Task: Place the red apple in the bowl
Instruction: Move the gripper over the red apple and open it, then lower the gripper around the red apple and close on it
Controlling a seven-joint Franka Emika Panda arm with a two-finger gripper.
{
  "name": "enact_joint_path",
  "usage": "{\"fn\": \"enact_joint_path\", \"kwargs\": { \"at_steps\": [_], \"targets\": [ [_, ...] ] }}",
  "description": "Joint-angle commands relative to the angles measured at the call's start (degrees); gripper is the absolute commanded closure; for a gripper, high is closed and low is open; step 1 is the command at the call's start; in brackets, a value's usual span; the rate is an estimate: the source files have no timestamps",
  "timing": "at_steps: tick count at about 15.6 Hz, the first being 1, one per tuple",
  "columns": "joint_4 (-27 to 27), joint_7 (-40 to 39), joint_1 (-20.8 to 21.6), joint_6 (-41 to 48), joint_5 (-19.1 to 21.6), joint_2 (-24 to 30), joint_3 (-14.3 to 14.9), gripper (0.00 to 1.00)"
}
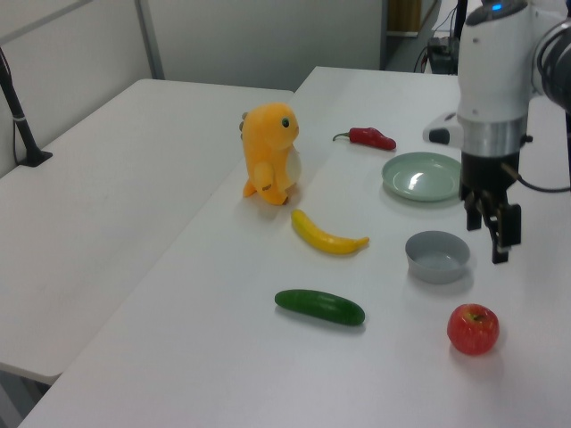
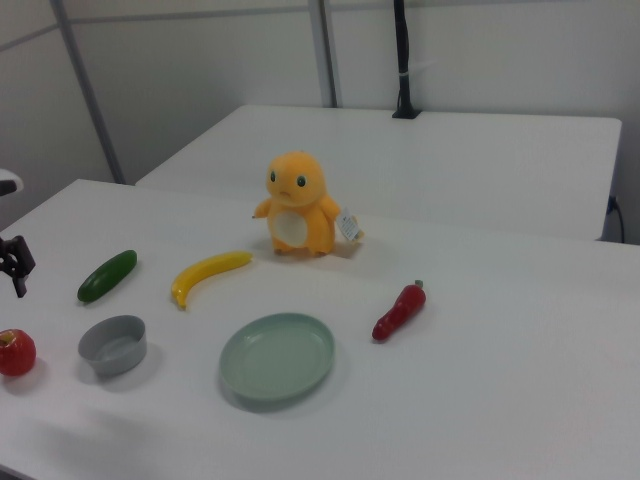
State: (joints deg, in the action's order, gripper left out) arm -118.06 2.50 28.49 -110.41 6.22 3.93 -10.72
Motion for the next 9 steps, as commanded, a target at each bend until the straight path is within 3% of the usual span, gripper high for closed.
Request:
{"fn": "enact_joint_path", "kwargs": {
  "at_steps": [1, 9],
  "targets": [
    [-0.68, -2.06, 3.05, -1.56, -0.15, -2.17, 0.35, 0.0],
    [0.2, -1.88, 5.43, -6.3, -2.87, -11.22, 0.35, 0.0]
  ]
}}
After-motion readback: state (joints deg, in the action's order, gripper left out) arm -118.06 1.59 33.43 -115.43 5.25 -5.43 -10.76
